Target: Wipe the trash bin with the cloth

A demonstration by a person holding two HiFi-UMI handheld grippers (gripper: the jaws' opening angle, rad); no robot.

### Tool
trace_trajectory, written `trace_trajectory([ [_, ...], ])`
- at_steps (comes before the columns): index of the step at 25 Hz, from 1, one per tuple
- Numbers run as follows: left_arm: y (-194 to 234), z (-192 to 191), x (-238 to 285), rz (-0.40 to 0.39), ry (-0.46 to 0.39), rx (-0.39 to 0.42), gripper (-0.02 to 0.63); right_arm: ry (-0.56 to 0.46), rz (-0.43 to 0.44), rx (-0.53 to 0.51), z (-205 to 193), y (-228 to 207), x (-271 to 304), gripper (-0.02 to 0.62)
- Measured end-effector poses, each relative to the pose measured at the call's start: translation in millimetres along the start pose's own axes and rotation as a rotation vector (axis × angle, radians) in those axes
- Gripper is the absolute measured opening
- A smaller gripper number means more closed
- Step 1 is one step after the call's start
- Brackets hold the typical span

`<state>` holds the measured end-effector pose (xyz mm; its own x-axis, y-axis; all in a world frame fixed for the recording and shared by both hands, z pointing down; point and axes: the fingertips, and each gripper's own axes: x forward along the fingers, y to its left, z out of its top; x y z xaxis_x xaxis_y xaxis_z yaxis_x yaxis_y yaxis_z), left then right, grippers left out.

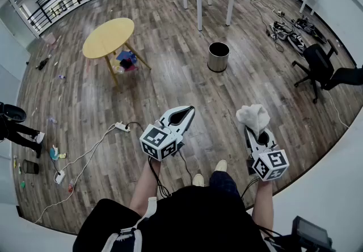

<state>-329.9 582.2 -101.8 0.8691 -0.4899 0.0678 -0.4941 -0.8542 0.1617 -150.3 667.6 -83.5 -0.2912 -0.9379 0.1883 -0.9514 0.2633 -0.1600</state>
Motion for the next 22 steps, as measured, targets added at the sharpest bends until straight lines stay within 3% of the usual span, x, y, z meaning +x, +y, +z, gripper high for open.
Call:
trace_trajectory([
  [11, 43, -1, 55, 0.016, 0.005, -0.013, 0.000, 0.001, 0.002, 0.015, 5, -50, 49, 0.083],
  [22, 98, 21, 172, 0.040, 0.015, 0.002, 0.000, 0.012, 0.042, 0.010, 39, -151, 137, 0.084],
])
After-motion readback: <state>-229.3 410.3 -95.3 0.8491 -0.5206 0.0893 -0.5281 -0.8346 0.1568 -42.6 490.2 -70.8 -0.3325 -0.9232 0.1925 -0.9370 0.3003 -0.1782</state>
